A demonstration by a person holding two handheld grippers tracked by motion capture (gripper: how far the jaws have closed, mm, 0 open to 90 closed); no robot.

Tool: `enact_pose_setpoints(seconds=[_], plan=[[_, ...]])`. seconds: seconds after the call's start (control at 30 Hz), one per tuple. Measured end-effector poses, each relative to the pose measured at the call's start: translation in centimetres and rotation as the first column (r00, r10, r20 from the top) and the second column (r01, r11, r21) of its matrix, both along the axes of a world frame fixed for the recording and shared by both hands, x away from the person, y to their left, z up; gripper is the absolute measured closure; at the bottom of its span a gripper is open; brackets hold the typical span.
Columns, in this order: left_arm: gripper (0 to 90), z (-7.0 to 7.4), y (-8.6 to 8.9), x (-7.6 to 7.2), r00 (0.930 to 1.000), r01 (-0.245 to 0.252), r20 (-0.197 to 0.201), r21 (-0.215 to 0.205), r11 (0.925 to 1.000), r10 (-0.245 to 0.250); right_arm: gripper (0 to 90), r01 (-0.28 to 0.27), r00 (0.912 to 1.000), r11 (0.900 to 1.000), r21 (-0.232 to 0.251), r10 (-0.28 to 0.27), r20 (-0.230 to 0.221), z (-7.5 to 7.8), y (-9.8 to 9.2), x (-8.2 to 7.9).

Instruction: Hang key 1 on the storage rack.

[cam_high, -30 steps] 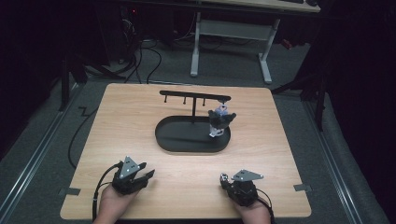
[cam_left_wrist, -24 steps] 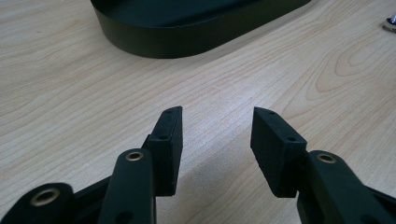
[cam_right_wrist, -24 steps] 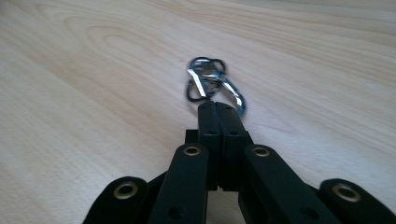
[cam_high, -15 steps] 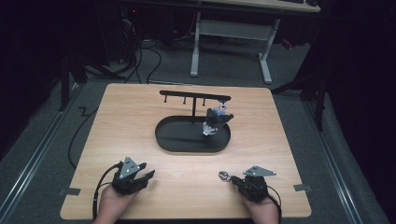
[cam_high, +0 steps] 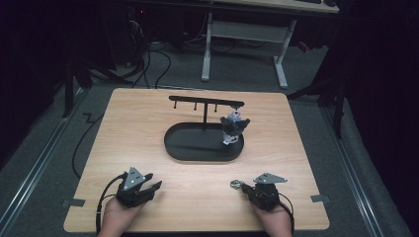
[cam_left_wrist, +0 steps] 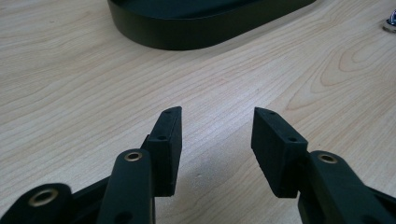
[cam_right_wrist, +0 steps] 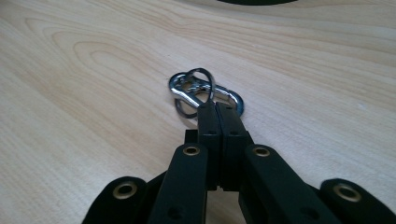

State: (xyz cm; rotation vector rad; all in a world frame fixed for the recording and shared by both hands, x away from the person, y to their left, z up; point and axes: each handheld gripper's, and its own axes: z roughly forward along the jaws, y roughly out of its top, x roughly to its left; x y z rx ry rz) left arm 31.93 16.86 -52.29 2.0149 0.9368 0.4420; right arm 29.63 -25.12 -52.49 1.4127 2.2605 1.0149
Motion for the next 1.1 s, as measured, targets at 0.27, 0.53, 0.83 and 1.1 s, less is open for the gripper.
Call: enact_pose_setpoints(seconds=[0.27,0.53,0.83,1.1], plan=[[49.9,1.9,1.6,-0.2,0.9998,-0.006,0.018,0.051,0.9987,0.005,87.4,0.020,0.9998,1.000,-0.007,-0.020,0.005,0.4,-1.0,-0.3],[43.7,0.6,3.3,-0.8,0.9992,-0.030,0.024,-0.001,0.9995,0.030,75.3,0.066,0.9978,0.997,-0.030,-0.066,-0.011,0.9,-2.6,-0.5],[41.8,-0.1,3.4,-1.0,0.9996,0.008,0.029,0.013,0.9999,-0.008,68.2,0.039,0.9923,0.994,-0.101,-0.051,-0.113,2.2,-2.6,0.0],[41.5,-0.1,3.5,-0.8,0.9995,0.011,0.031,0.007,0.9999,-0.011,64.1,-0.027,0.9755,0.978,-0.207,-0.019,-0.219,3.4,-1.4,1.0]])
